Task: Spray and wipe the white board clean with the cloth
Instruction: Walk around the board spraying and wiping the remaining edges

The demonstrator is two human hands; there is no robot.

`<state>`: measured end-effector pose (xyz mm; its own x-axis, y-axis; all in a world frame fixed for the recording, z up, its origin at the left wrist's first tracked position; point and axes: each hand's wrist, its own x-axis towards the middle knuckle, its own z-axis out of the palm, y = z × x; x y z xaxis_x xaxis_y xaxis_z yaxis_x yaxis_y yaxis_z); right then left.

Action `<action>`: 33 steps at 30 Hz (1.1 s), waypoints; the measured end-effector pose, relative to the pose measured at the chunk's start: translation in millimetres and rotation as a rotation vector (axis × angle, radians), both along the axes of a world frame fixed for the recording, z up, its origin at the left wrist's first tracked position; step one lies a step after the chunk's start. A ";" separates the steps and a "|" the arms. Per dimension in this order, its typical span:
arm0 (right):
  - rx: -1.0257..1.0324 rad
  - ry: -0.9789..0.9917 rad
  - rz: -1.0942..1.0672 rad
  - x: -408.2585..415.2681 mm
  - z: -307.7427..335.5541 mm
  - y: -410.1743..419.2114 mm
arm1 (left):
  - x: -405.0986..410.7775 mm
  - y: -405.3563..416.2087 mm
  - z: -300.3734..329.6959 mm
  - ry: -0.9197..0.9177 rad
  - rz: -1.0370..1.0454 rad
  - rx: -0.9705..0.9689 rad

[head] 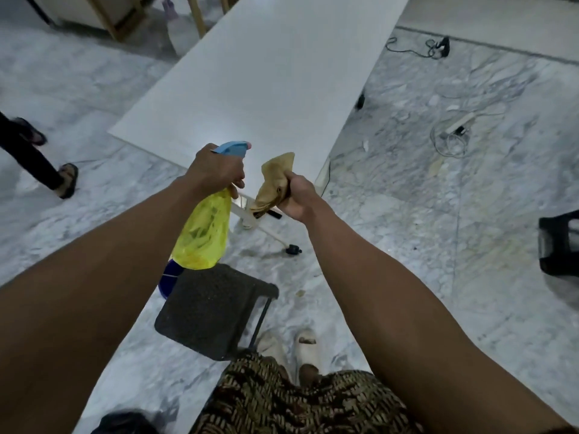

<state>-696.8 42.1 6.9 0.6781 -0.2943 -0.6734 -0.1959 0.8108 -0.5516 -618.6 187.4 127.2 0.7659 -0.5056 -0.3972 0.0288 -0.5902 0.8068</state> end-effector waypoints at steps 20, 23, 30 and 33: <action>-0.054 -0.127 0.298 129.3 2.4 192.6 | 107.8 194.4 -5.8 0.073 0.181 -0.045; -0.066 -0.109 0.264 166.2 -1.6 246.8 | 153.4 253.5 -15.7 0.078 0.166 -0.013; -0.071 -0.031 0.250 259.0 6.3 369.3 | 242.2 371.8 -23.3 0.072 0.153 0.016; -0.115 -0.040 0.284 310.1 10.7 399.2 | 286.6 398.6 -28.0 0.033 0.180 -0.026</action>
